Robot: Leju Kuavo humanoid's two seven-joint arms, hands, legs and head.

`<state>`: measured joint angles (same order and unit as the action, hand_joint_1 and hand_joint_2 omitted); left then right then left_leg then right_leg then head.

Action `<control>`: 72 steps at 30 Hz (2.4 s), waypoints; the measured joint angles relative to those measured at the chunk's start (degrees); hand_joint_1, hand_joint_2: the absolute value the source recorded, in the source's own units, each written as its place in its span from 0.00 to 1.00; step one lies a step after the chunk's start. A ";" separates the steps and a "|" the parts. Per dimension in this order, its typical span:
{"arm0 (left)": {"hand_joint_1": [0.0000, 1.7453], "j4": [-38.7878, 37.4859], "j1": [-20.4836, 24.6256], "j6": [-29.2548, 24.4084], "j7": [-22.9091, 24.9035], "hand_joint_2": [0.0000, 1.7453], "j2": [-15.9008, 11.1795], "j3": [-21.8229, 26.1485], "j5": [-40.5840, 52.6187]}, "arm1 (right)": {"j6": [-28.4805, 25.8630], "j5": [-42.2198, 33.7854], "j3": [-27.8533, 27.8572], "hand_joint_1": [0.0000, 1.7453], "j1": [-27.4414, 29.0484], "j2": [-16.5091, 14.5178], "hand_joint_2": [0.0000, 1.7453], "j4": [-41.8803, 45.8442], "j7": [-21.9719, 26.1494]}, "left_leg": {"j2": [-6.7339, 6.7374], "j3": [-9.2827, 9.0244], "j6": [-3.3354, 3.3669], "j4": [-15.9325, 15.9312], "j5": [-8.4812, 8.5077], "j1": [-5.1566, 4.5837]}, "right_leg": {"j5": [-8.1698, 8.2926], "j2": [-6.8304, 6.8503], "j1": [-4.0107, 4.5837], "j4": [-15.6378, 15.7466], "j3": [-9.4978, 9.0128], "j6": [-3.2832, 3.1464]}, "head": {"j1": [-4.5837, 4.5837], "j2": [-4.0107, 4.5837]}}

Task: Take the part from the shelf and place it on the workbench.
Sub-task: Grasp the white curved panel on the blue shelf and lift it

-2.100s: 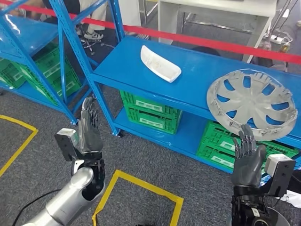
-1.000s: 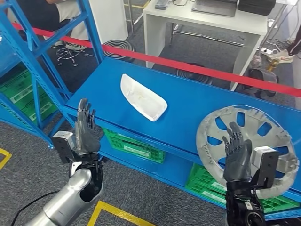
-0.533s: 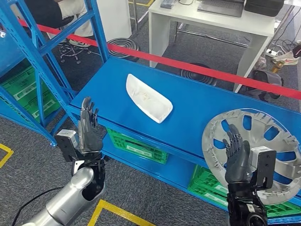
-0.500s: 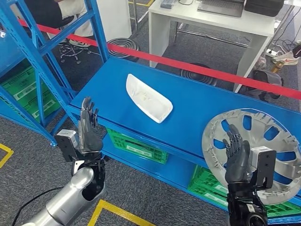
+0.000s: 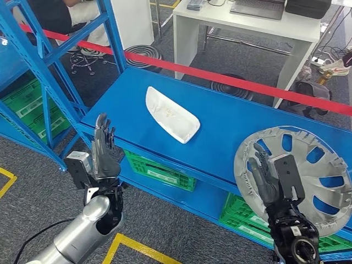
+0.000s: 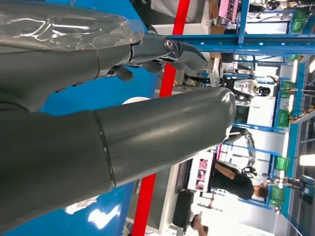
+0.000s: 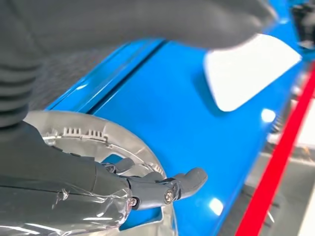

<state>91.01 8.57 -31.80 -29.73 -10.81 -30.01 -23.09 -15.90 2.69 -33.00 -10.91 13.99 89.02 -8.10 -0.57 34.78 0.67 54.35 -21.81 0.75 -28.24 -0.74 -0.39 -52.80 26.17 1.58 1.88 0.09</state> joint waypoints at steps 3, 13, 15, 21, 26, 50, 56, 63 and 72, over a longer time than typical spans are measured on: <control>0.00 0.10 -0.02 -0.10 0.21 0.00 -0.12 0.00 0.12 | 2.34 0.69 -0.35 0.00 -2.30 1.36 1.00 -1.39 -1.56 | 0.00 0.00 0.00 0.00 0.00 0.00 | 0.00 0.00 0.00 0.00 0.00 0.00 | 0.00 0.00; 0.00 1.33 -0.43 -0.87 0.57 0.00 -0.91 0.00 -0.04 | 7.50 2.72 -1.99 0.00 -7.87 5.12 1.00 -4.57 -5.70 | -0.01 0.01 0.00 0.00 0.00 0.00 | 0.00 0.00 0.00 0.00 -0.07 0.00 | 0.00 0.00; 0.00 1.44 -0.45 -0.87 0.74 0.00 -1.03 0.00 -0.21 | 8.54 3.82 -2.56 0.00 -8.92 5.79 1.00 -5.08 -6.85 | -0.01 0.00 0.00 0.00 0.00 0.00 | 0.00 0.00 0.00 0.00 -0.06 0.00 | 0.00 0.00; 0.00 1.43 -0.31 -0.56 0.73 0.00 -1.15 0.00 -0.88 | 13.24 9.17 -4.78 0.00 -12.81 8.19 1.00 -7.04 -10.37 | 0.00 0.00 0.00 0.00 0.01 0.00 | 0.00 0.00 0.00 -0.01 -0.04 0.00 | -0.01 0.00; 0.00 1.42 0.09 -0.03 0.36 0.00 -1.15 0.00 -1.51 | 18.19 11.50 -7.16 0.00 -16.26 9.89 1.00 -9.66 -10.83 | 0.00 0.01 0.01 0.00 0.01 0.00 | 0.01 0.00 0.00 -0.01 -0.05 0.00 | -0.02 0.00; 0.00 0.04 2.14 1.02 -1.62 0.00 -0.68 -0.18 -3.46 | 22.98 19.55 -20.39 0.00 -29.93 7.01 1.00 -23.36 -1.55 | -0.02 0.01 0.02 -0.04 0.03 0.00 | 0.01 0.02 0.04 -0.04 -0.07 0.00 | -0.01 0.00; 0.00 -1.01 2.26 1.84 -2.16 0.00 -0.19 -0.22 -3.58 | 23.34 21.44 -22.66 0.00 -32.68 4.15 1.00 -27.67 0.86 | -0.02 0.01 0.02 -0.04 0.03 0.01 | 0.01 0.02 0.03 -0.03 -0.06 0.00 | -0.02 0.00; 0.00 -2.00 2.30 1.92 -2.34 0.00 0.26 -0.22 -3.66 | 23.23 22.22 -24.67 0.00 -34.23 2.08 1.00 -31.43 1.89 | -0.02 0.01 0.02 -0.04 0.03 0.01 | 0.01 0.02 0.03 -0.04 -0.07 0.00 | -0.02 0.00; 0.00 -2.92 2.41 3.26 -2.22 0.00 0.68 -0.22 -2.40 | 20.26 29.56 -26.91 0.00 -36.84 -1.74 1.00 -38.62 7.12 | -0.02 0.00 0.01 -0.04 0.04 0.02 | 0.01 0.02 0.04 -0.04 -0.07 0.00 | -0.02 0.00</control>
<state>88.09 10.99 -28.53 -31.95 -10.12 -30.23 -25.49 4.36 32.26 -59.91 -47.75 12.25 50.41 -0.98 -0.59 34.78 0.68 54.31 -21.76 0.77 -28.23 -0.72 -0.36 -52.85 26.10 1.58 1.86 0.09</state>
